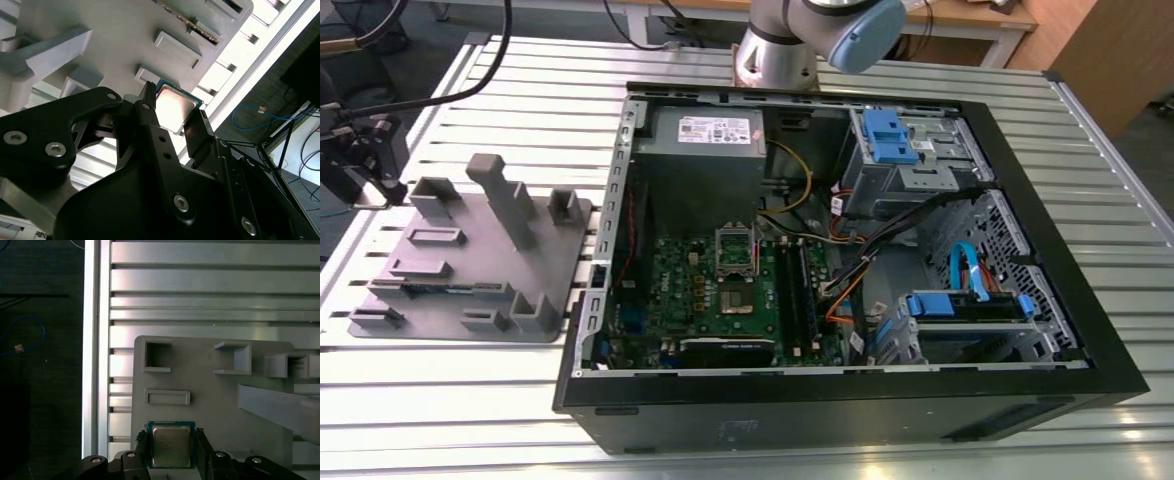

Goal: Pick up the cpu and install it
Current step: 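Pick up the cpu and move it towards the insertion slot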

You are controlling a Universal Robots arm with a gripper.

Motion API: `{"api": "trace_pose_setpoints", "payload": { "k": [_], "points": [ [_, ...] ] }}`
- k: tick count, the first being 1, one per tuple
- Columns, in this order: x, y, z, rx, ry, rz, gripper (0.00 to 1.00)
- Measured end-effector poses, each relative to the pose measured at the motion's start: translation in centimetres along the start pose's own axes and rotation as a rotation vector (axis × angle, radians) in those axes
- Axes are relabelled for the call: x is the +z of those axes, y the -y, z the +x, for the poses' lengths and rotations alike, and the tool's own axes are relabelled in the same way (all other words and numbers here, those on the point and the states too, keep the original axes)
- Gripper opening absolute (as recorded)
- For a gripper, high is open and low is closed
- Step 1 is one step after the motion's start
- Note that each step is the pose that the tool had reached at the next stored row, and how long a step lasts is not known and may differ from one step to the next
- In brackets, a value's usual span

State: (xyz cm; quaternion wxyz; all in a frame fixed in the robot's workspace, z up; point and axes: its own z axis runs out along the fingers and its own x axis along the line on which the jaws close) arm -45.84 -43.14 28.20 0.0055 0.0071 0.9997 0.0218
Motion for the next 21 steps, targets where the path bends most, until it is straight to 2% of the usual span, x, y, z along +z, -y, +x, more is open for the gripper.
{"api": "trace_pose_setpoints", "payload": {
  "k": [2, 7, 21],
  "points": [
    [-0.02, 0.00, 0.00, 0.000, 0.0000, 0.0000, 0.47],
    [-0.53, -0.02, -0.01, 0.000, -0.0001, 0.0001, 0.47],
    [-0.54, -0.03, -0.07, 0.000, -0.0001, 0.0000, 0.47]
  ]
}}
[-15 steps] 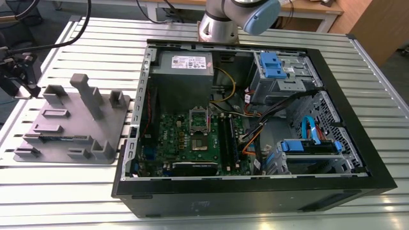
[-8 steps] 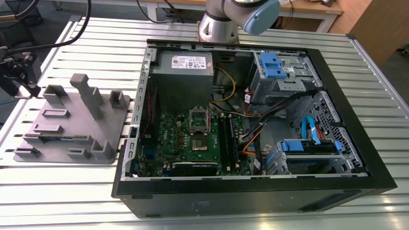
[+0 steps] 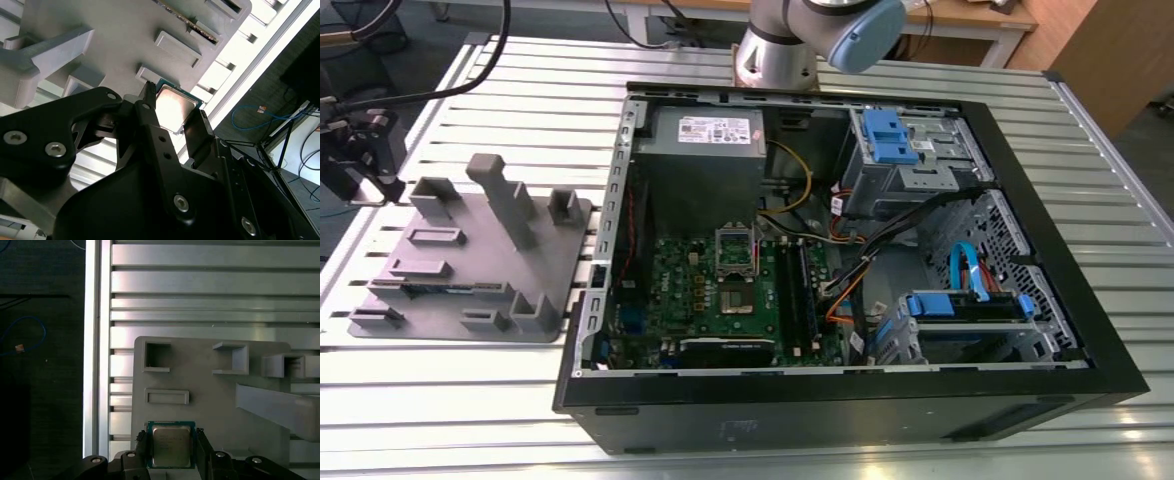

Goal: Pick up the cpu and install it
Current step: 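Pick up the cpu and move it towards the insertion slot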

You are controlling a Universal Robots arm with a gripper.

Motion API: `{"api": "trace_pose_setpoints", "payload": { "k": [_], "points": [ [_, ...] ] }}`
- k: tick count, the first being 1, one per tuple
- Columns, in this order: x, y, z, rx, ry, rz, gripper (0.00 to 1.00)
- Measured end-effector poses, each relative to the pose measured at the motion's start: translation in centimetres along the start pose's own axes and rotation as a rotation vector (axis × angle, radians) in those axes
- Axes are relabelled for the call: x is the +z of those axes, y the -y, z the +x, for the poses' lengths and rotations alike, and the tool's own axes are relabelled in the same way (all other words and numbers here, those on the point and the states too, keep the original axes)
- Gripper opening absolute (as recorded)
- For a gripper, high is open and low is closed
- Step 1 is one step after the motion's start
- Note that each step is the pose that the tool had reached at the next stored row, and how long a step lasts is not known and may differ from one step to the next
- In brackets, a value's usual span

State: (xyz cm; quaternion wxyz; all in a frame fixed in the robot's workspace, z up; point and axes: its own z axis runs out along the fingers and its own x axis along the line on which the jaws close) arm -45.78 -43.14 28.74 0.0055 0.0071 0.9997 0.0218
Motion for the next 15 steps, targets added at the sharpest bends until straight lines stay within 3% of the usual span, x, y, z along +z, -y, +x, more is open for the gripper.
{"api": "trace_pose_setpoints", "payload": {
  "k": [5, 15],
  "points": [
    [-0.43, -0.02, -0.02, 0.000, 0.0000, 0.0001, 0.47],
    [-2.79, -0.12, -0.07, 0.000, 0.0001, 0.0000, 0.47]
  ]
}}
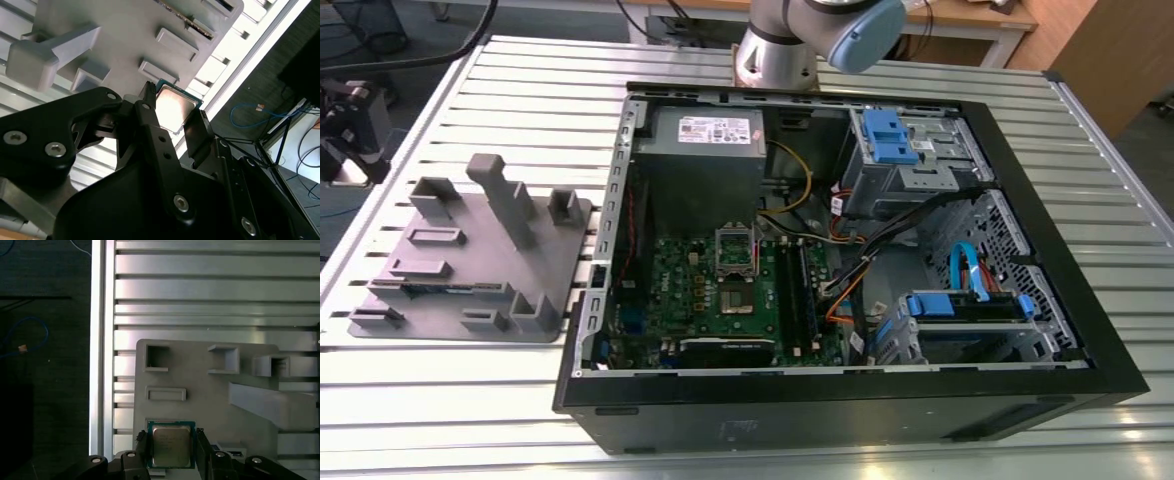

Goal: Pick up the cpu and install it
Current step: 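Pick up the cpu and move it towards the insertion slot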

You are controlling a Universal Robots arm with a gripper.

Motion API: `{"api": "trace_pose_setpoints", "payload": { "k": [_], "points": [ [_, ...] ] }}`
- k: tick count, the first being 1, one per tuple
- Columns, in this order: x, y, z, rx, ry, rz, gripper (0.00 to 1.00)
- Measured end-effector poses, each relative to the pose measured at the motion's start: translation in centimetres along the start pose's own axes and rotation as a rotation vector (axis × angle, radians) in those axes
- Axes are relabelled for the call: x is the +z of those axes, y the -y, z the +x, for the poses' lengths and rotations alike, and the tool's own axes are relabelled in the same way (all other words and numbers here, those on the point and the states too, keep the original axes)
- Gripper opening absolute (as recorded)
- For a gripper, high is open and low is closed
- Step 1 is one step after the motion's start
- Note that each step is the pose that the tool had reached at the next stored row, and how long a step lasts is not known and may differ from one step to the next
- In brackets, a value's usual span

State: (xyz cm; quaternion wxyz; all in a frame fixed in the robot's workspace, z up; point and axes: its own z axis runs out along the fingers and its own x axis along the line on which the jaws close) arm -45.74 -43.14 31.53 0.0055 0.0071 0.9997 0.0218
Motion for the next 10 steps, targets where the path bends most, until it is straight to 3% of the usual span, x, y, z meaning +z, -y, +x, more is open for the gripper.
{"api": "trace_pose_setpoints", "payload": {
  "k": [3, 10],
  "points": [
    [-0.54, -0.02, -0.01, 0.000, -0.0002, 0.0002, 0.47],
    [-0.54, -0.03, -0.04, 0.000, -0.0001, 0.0000, 0.47]
  ]
}}
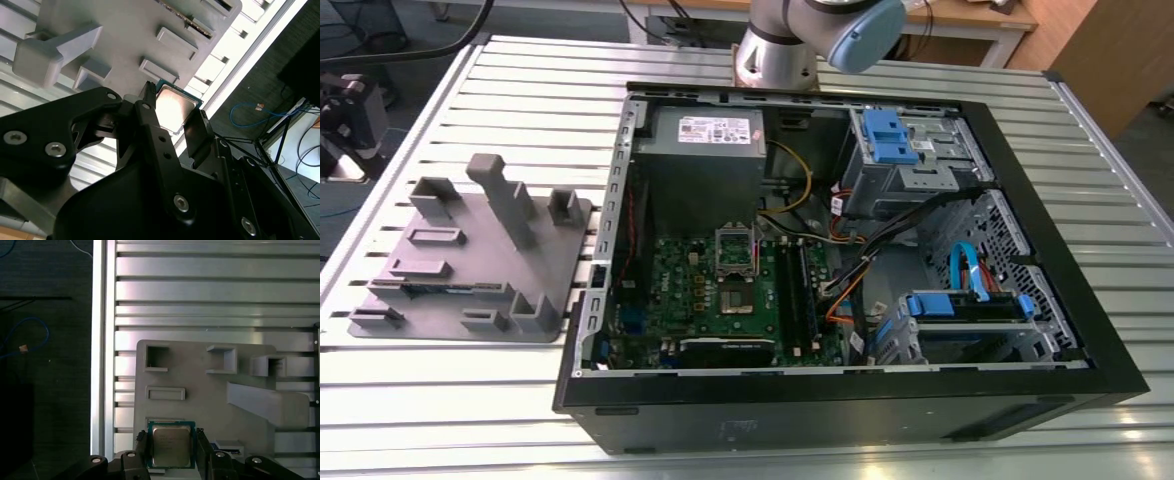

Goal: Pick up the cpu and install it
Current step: 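Pick up the cpu and move it towards the insertion slot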

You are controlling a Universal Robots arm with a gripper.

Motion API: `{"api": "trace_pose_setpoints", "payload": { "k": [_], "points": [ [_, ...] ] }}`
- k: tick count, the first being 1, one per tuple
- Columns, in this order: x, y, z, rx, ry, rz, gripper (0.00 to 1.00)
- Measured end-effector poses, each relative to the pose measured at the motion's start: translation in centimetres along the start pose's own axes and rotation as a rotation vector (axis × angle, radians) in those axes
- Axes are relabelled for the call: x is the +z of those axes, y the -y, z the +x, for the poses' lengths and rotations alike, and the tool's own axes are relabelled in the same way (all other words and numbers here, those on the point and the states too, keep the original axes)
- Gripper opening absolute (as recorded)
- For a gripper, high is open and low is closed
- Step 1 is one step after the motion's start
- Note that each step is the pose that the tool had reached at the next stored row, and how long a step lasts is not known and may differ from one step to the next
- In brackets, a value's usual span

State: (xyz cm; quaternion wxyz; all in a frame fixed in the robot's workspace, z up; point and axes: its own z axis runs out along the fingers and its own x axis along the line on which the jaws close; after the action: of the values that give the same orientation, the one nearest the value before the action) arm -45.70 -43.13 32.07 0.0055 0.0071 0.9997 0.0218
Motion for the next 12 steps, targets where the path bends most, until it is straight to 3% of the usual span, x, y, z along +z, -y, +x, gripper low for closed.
{"api": "trace_pose_setpoints", "payload": {
  "k": [12],
  "points": [
    [-0.15, 0.00, -0.09, 0.000, 0.0001, 0.0000, 0.47]
  ]
}}
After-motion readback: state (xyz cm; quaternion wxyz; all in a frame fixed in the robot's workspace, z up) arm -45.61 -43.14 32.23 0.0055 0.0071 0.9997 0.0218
